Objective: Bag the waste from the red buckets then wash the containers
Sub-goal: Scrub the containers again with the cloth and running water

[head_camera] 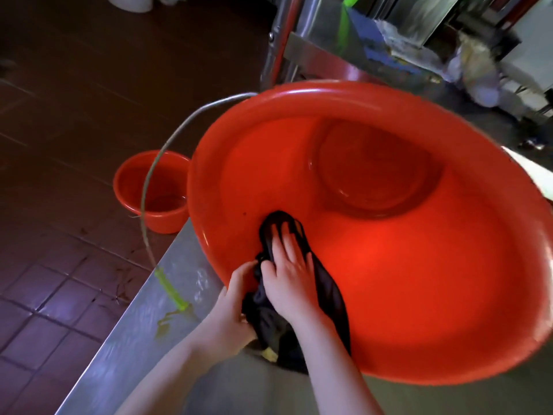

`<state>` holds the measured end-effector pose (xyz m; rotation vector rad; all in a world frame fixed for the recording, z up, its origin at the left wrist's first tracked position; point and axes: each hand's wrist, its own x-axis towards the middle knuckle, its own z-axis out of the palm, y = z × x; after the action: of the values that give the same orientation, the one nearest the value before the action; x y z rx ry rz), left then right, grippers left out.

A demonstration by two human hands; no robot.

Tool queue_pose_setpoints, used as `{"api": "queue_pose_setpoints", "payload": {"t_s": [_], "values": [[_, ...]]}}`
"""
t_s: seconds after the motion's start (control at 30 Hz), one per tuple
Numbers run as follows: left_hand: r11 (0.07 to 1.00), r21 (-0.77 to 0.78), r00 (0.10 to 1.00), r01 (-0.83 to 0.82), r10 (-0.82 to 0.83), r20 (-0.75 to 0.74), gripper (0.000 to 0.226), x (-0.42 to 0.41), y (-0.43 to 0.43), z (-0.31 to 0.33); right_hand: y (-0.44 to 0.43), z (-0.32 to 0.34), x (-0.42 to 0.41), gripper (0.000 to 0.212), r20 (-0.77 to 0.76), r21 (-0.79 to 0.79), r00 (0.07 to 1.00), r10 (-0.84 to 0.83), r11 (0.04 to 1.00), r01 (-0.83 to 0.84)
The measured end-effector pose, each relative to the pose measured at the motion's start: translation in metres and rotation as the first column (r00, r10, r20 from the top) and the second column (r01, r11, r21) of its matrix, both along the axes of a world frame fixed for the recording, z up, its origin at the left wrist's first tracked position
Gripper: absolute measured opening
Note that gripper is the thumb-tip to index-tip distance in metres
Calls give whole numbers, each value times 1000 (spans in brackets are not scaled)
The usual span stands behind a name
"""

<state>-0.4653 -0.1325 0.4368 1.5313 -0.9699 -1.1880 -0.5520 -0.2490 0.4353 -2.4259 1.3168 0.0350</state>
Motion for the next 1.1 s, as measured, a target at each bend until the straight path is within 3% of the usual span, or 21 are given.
{"api": "queue_pose_setpoints", "payload": {"t_s": [0.07, 0.13, 0.2, 0.27, 0.33, 0.47, 0.57, 0.77, 0.93, 1.1], "values": [[999, 31, 1000, 26, -26, 1, 85, 1, 11, 10, -5, 1, -5, 66, -35, -1, 999, 35, 999, -35], [997, 33, 957, -65, 53, 285, 74, 6, 20, 22, -15, -1, -7, 66, -53, -16, 997, 60, 998, -61], [970, -41, 793, -240, 221, 567, 59, 24, 22, 35, -26, -7, -12, 65, -88, -44, 995, 40, 998, -45], [927, -179, 694, -328, 365, 620, 51, 50, 12, 45, -38, -10, -15, 66, -117, -58, 993, 19, 998, -26], [935, -266, 666, -236, 355, 657, 48, 68, -8, 49, -46, -10, -16, 67, -107, -48, 994, 14, 999, -19], [939, -302, 708, -162, 324, 628, 46, 74, -33, 44, -51, -11, -17, 66, -65, -41, 996, -55, 998, 53], [934, -313, 680, -173, 343, 648, 46, 71, -34, 35, -74, -10, -17, 65, -88, -21, 987, -132, 991, 130], [945, -169, 815, -279, 326, 478, 46, 32, -19, 5, -139, 7, -22, 59, -332, -87, 891, -308, 951, 296], [918, -17, 858, -396, 377, 349, 38, 9, -24, -1, -78, 8, -26, 59, -301, -84, 936, -181, 983, 163], [930, 7, 869, -368, 341, 359, 38, 7, -21, 1, 42, -2, -27, 69, -162, -80, 987, 9, 997, -22]]}}
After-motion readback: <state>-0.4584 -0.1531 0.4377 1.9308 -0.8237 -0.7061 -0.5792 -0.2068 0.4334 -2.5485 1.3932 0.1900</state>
